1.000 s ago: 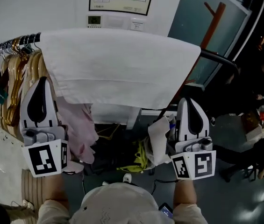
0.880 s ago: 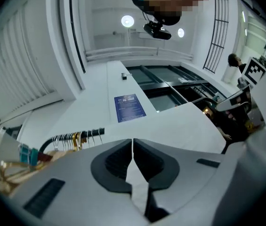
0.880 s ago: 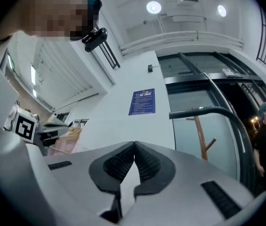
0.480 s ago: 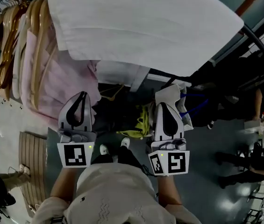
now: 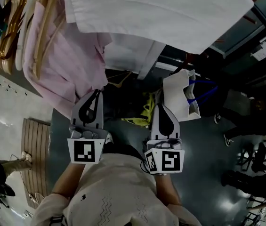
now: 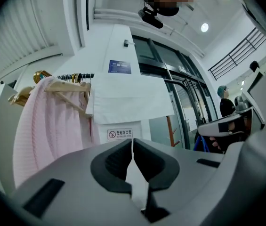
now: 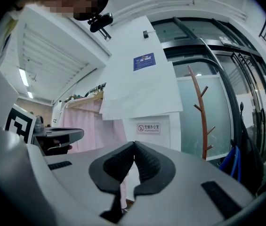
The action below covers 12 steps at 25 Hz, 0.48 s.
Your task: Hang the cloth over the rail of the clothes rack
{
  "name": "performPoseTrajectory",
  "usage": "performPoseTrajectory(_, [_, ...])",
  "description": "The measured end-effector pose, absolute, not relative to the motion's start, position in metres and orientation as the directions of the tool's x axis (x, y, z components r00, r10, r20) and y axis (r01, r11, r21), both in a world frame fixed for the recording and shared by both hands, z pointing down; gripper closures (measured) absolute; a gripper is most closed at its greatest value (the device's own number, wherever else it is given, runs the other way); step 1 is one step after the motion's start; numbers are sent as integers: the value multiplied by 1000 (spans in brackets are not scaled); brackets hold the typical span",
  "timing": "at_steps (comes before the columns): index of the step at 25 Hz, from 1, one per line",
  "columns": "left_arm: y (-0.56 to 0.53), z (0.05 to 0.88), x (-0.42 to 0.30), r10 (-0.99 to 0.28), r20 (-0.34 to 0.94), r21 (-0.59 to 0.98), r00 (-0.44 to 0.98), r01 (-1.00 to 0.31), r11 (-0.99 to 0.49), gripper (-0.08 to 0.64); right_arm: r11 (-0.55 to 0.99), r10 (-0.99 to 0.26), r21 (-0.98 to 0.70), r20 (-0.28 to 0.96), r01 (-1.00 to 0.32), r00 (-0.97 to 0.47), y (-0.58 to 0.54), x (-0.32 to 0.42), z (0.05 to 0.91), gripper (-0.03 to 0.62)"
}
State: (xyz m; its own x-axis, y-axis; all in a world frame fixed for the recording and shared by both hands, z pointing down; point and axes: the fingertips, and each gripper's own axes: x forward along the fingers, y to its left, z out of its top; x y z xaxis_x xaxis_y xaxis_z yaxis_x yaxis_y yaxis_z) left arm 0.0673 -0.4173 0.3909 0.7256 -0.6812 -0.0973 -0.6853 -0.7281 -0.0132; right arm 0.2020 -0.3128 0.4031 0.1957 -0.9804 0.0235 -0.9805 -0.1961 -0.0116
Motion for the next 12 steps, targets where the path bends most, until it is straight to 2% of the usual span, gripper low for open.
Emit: performPoseTrajectory(12, [-303, 413, 92, -687, -26, 18, 726, -687, -727, 538, -135, -989, 1, 63, -991, 135, -222, 204, 414, 574])
